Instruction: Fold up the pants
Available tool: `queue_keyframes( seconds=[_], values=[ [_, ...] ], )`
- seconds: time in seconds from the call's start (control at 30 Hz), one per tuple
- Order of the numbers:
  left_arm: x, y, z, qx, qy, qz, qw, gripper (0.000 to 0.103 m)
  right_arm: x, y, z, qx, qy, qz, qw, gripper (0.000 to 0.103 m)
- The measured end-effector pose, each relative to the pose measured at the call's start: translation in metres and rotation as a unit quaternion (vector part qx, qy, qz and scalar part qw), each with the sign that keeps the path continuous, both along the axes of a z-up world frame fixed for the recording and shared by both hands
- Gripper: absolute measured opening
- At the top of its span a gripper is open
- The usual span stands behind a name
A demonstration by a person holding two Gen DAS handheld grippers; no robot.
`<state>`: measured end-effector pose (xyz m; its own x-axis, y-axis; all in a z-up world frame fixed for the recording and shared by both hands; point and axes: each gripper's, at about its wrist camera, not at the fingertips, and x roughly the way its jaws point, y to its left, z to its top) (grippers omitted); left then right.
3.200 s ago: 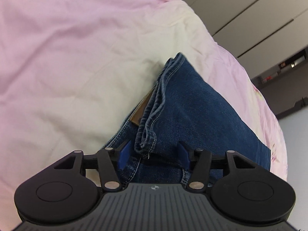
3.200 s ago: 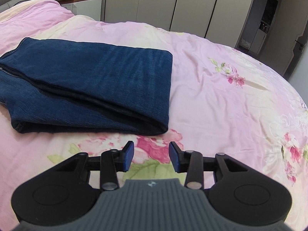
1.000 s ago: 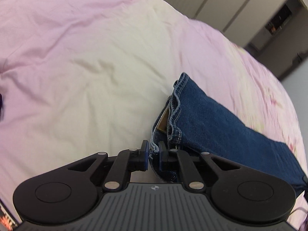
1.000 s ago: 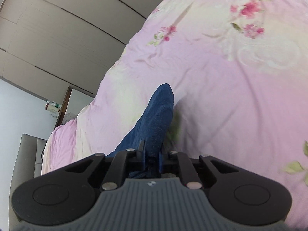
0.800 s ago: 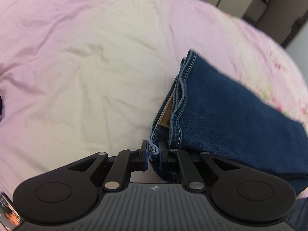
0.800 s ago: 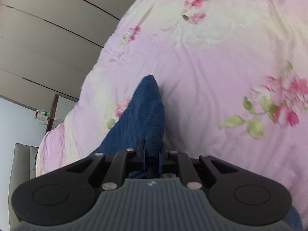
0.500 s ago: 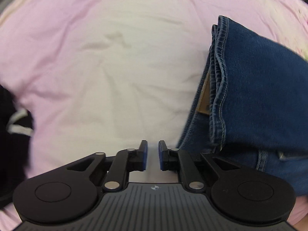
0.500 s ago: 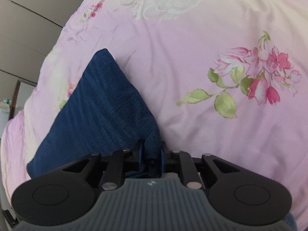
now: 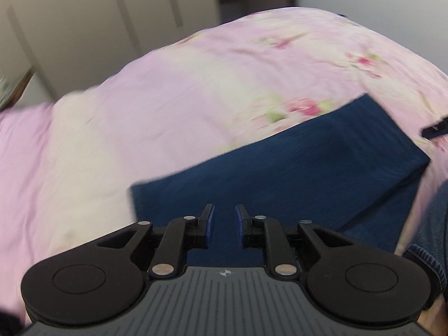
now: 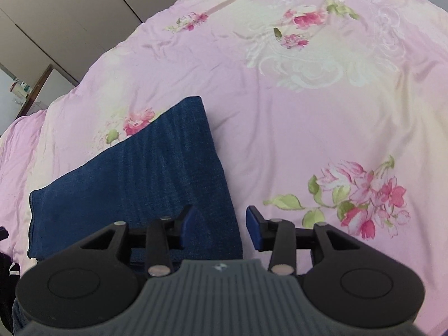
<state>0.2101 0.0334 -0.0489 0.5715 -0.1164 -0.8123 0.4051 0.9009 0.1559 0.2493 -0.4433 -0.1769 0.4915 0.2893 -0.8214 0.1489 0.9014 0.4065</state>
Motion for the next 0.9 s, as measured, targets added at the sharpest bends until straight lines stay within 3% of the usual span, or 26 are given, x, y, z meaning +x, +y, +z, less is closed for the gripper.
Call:
queue_keyframes(
  seconds=[0.07, 0.23, 0.5, 0.7, 0.9],
  values=[
    [0.013, -0.025, -0.01, 0.001, 0.004, -0.038, 0.9993, 0.021, 0.007, 0.0, -0.001, 0.008, 0.0, 0.011, 1.0, 0.046],
    [0.043, -0.073, -0.049, 0.013, 0.016, -0.109, 0.9938, 0.021, 0.029, 0.002, -0.015, 0.025, 0.005, 0.032, 0.999, 0.046],
    [0.1, -0.102, -0.102, 0.022, 0.033, -0.137, 0.9897, 0.016, 0.068, 0.008, -0.033, 0.028, -0.001, 0.061, 0.998, 0.046],
    [0.135, -0.125, -0.135, 0.048, 0.056, -0.164, 0.9837, 0.011, 0.095, 0.001, -0.051, 0.06, 0.005, 0.054, 0.997, 0.045],
    [0.138, -0.13, -0.14, 0.052, 0.053, -0.166, 0.9834, 0.004, 0.108, 0.005, -0.066, 0.077, 0.016, 0.049, 0.996, 0.044]
  ],
)
